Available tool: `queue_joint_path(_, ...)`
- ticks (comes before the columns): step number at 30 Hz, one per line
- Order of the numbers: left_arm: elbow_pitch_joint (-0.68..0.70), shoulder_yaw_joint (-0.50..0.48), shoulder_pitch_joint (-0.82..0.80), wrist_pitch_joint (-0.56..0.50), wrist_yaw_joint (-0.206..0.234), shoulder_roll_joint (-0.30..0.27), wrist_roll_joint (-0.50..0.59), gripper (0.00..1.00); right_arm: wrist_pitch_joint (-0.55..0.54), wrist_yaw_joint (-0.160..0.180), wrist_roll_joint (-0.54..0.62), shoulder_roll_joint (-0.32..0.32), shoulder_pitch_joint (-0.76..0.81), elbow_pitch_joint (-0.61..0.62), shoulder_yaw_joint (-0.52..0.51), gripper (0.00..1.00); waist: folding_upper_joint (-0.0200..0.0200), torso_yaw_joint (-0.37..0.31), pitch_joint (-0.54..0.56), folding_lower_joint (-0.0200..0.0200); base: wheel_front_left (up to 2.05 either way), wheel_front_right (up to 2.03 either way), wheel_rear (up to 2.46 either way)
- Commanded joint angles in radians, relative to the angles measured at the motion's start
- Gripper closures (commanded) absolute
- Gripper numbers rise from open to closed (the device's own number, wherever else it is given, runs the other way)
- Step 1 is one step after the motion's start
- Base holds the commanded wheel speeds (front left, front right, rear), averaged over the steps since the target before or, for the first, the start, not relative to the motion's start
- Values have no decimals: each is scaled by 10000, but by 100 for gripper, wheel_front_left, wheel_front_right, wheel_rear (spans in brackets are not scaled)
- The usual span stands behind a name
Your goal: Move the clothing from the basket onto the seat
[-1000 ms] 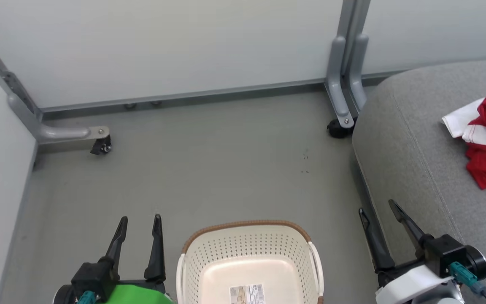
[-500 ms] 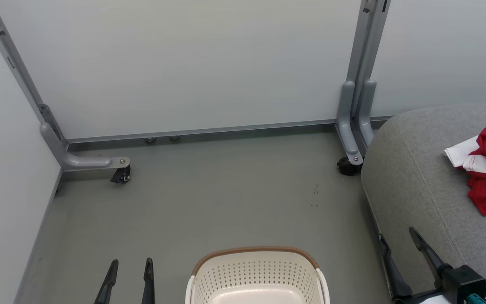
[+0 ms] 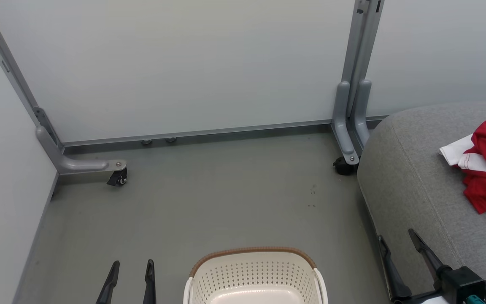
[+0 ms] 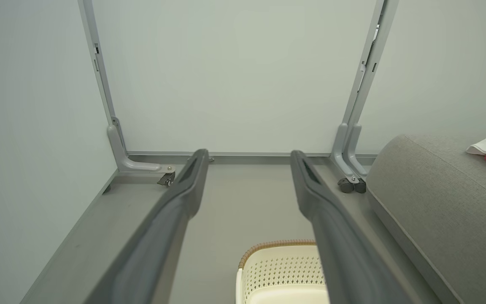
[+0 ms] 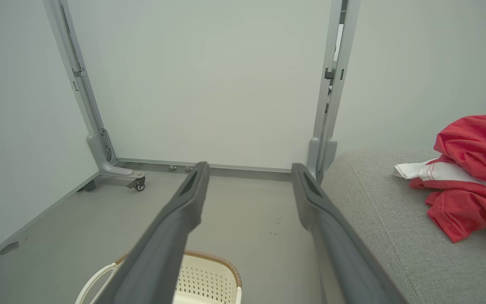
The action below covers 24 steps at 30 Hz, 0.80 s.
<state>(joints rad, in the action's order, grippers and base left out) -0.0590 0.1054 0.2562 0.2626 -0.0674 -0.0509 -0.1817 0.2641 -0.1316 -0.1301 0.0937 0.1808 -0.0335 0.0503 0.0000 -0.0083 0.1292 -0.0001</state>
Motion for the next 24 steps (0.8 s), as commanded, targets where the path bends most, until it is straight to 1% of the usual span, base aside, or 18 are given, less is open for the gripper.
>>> queue_joint_path(1, 4, 20, -61, 26, -36, 4, 42, 0, 2, 17, 51, 53, 85, 4, -5, 0, 0, 7, -1, 1, 0, 0, 0)
queue_joint_path(2, -4, 18, -2, 0, -6, 0, 6, 100, 0, 2, -4, 6, 0, -2, 0, 100, 0, 6, -2, 1, 0, 0, 0)
queue_joint_path(6, -402, 30, 14, -64, -3, 6, -39, 100, -8, -2, -49, -74, 88, -357, 40, 100, 0, 6, -5, 1, 0, 0, 0)
queue_joint_path(24, -740, -313, -851, -778, -148, -129, -3481, 100, -751, 1, -3595, -34, -613, -739, -195, 100, 0, 17, -192, 1, 0, 0, 0)
